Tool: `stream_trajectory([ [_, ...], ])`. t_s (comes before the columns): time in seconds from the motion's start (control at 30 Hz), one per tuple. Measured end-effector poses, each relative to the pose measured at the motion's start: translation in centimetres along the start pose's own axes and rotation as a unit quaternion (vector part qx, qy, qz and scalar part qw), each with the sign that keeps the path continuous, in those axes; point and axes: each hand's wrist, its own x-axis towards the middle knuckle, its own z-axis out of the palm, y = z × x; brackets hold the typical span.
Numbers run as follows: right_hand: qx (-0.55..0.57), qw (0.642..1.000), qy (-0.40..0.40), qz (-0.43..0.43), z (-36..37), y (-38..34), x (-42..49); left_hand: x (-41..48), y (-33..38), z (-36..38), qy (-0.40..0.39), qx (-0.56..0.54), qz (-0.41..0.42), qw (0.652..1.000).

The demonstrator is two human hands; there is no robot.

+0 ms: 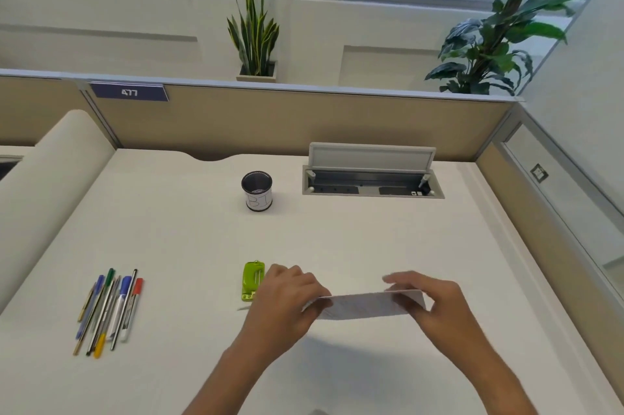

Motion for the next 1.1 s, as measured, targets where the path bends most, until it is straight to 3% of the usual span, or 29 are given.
stream_trajectory([
  [0.1, 0.027, 0.999, 0.020, 0.008, 0.6, 1.6, -0.6, -0.2, -0.6, -0.4, -0.027, 0.004, -0.036, 0.999],
  [0.27, 0.113, 0.990, 0.059, 0.068, 0.4, 4.4, -2.0, -2.7, -3.4, -1.6, -0.056, -0.191, -0.242, 0.950],
  [0.43, 0.190, 0.973, 0.092, 0.099, 0.2, 5.8, -2.4, -3.2, -3.0, -0.7, 0.050, -0.392, -0.336, 0.855],
  [0.53, 0.237, 0.957, 0.128, 0.112, 0.3, 6.4, -1.9, -2.6, -2.0, 0.7, 0.129, -0.423, -0.350, 0.826],
  [0.67, 0.288, 0.927, 0.150, 0.189, 2.2, 9.1, -1.5, -2.2, -0.7, 3.9, 0.119, -0.398, -0.384, 0.825],
  [0.77, 0.289, 0.920, 0.102, 0.245, 4.0, 11.5, -2.2, -3.2, -0.4, 6.7, 0.076, -0.365, -0.437, 0.819],
  [0.83, 0.268, 0.926, 0.084, 0.252, 4.5, 12.1, -2.8, -3.7, -0.2, 7.5, 0.068, -0.359, -0.456, 0.812],
  [1.0, 0.275, 0.917, 0.127, 0.260, 4.5, 12.2, -3.4, -3.7, 0.3, 7.4, 0.095, -0.345, -0.435, 0.826],
  [1.1, 0.269, 0.918, 0.110, 0.271, 5.7, 13.1, -4.2, -4.0, 0.1, 7.8, 0.069, -0.328, -0.441, 0.833],
])
